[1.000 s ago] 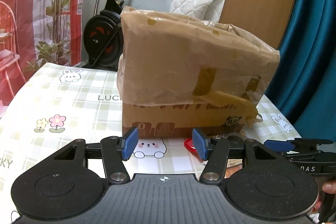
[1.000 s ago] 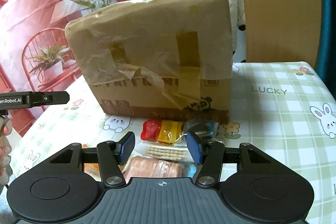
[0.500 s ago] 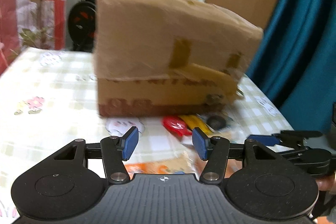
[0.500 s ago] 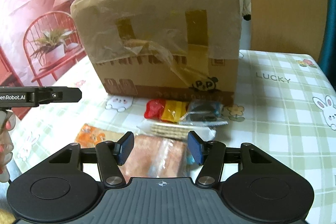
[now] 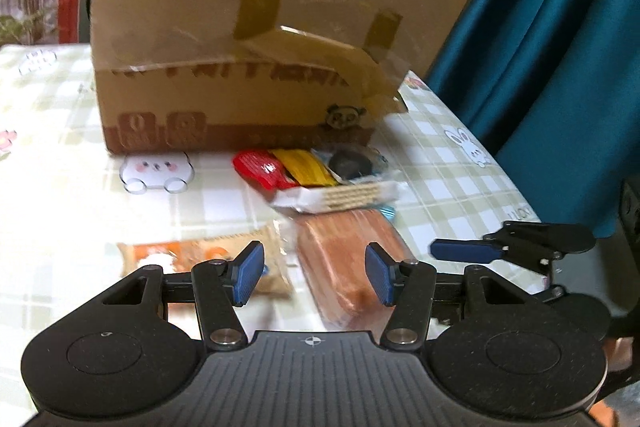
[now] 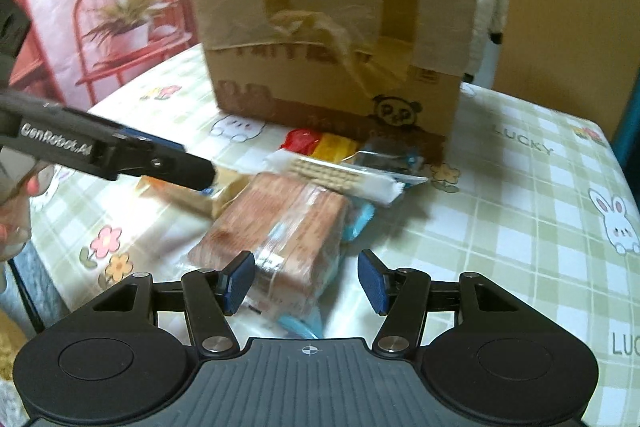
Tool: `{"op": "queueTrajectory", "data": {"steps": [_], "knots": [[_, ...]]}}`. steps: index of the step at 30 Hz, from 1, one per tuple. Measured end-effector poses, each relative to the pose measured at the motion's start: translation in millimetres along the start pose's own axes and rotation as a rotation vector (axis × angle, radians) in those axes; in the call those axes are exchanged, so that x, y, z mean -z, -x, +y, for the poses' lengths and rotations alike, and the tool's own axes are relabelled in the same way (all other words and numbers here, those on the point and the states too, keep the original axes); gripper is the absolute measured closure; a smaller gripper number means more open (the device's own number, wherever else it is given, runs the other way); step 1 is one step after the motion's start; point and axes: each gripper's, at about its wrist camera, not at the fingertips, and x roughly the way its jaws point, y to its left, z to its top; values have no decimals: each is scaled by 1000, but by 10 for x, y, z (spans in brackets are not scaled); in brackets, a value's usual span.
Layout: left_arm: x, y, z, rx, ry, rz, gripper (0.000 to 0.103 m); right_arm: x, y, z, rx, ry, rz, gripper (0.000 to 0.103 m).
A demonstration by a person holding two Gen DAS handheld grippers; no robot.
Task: Organize snacks
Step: 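Close the left gripper on the wrapped bread loaf, then carry the bread loaf with the left gripper into the paper bag and release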
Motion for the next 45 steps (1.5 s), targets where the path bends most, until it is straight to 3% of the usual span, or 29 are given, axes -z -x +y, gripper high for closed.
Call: {"op": "queueTrajectory", "data": {"steps": [8,14,18,22,27,32,38,45], "knots": [[34,-293,-11,62,63,80,46,17,-146,40,-54,70,27,47],[87,-473,-7,88,89,112,48,59,-203,-3,-68,50,32,47],[84,-521,-56,111,70,126,52,62,-189,26,-82,57,30,57],[20,-436,-117,116,34,128,55,21,-103,19,-90,49,34,60],[-148,-156,-248,140,-11,64,55,-143,163,-7,-88,41,-21,60],[-416,155,-391,152,-67,-59,55,-456,487,-45,-71,50,-125,60],[-948,544,-496,125,-141,-238,55,-1075,757,-94,-16,125,-274,60],[-1747,586,-394,72,-187,-329,54,-1943,644,109,27,178,-366,60]]}}
